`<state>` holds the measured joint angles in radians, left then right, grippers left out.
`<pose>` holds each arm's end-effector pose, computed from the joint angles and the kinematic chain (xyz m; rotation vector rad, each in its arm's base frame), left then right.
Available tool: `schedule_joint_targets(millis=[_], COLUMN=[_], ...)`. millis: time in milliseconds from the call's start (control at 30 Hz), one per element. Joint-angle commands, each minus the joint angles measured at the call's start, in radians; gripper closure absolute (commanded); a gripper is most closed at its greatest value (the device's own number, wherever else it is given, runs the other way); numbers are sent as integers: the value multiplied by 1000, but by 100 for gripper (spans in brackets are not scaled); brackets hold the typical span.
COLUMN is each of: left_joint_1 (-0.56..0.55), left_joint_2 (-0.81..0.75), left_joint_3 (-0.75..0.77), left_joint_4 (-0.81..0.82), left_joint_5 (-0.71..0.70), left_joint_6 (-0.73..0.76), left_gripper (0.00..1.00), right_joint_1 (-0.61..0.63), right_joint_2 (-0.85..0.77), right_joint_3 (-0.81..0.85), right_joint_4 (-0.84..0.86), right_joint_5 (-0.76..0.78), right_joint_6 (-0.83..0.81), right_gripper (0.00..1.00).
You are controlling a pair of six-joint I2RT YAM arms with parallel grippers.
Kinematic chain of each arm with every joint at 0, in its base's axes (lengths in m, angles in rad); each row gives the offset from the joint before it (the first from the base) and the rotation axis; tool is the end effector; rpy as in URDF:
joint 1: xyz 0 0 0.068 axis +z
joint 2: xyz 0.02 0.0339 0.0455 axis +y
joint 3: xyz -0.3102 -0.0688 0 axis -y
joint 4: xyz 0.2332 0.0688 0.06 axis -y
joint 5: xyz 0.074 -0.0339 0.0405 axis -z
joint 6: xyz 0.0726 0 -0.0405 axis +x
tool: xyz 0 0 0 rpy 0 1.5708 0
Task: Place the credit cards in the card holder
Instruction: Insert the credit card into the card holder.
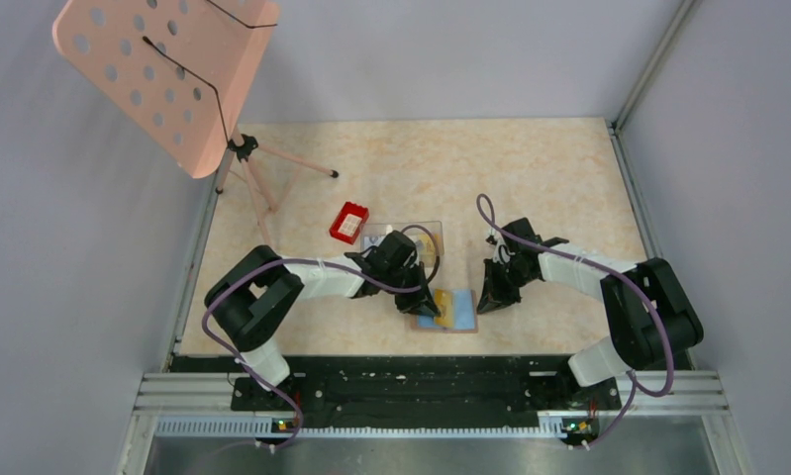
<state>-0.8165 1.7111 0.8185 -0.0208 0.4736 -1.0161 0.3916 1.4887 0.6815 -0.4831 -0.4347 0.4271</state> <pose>0.2095 -0.2713 0.1670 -0.0508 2.8726 -1.1955 0.2082 0.1191 0.1613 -0.0398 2.9633 0.7665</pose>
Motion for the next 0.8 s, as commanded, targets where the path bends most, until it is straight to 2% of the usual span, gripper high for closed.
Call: schedule_joint_targets(millis=[0,767], left_joint_1=[-10,-35], left_joint_2=[33,68], left_joint_3=[34,48], left_joint_4=[-60,-70], left_joint_5=[-82,-97], left_joint_6=[9,-33], left_gripper=[100,100], right_joint_1=[16,15], right_joint_2=[54,45], right_joint_3=[-36,-64], right_joint_4=[52,96], right_joint_5=[3,-66], right_joint_6=[-15,-21], right_gripper=[100,100])
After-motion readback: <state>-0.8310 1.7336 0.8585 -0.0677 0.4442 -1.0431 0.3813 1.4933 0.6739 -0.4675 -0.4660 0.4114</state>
